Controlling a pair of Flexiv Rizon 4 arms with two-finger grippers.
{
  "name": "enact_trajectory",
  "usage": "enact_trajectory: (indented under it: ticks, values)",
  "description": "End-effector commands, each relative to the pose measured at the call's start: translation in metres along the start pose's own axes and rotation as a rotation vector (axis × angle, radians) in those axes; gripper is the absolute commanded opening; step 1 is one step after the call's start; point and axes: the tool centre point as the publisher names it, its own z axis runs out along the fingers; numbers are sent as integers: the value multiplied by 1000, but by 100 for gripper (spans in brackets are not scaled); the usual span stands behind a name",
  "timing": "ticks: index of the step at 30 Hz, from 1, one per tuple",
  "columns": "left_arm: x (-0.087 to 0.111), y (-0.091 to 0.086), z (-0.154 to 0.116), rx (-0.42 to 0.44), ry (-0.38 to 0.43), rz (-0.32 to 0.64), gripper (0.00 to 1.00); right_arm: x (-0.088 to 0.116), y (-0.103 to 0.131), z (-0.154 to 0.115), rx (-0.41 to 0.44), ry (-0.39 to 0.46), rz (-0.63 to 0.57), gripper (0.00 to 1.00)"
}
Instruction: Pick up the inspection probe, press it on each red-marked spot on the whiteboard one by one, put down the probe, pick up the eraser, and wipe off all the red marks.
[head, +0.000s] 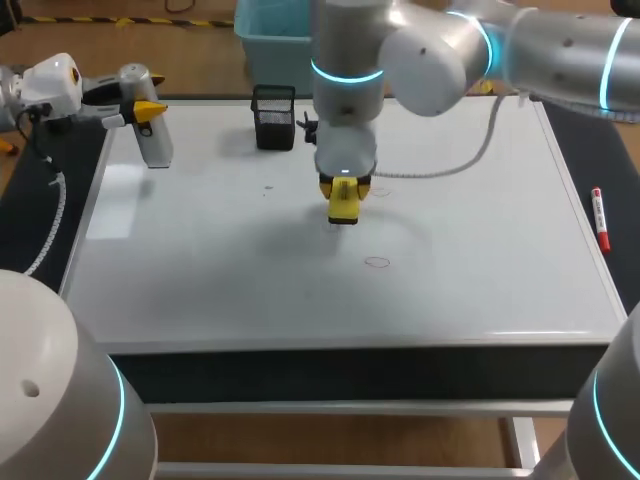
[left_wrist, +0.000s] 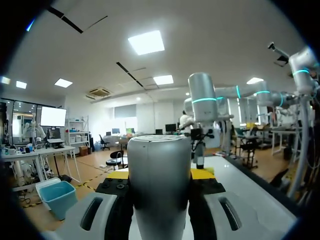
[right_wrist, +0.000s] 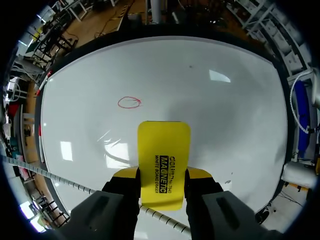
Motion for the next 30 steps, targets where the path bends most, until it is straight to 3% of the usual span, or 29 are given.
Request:
enact_trajectory:
  ticks: [1, 8, 30]
  values:
    - [-1, 0, 0, 2, 2, 0, 0, -2, -2, -2, -2, 16, -1, 0]
    - [-1, 0, 0, 2, 2, 0, 0, -2, -2, -2, -2, 16, -1, 0]
    - [-1, 0, 0, 2, 2, 0, 0, -40, 5, 34, -27, -9, -110, 0]
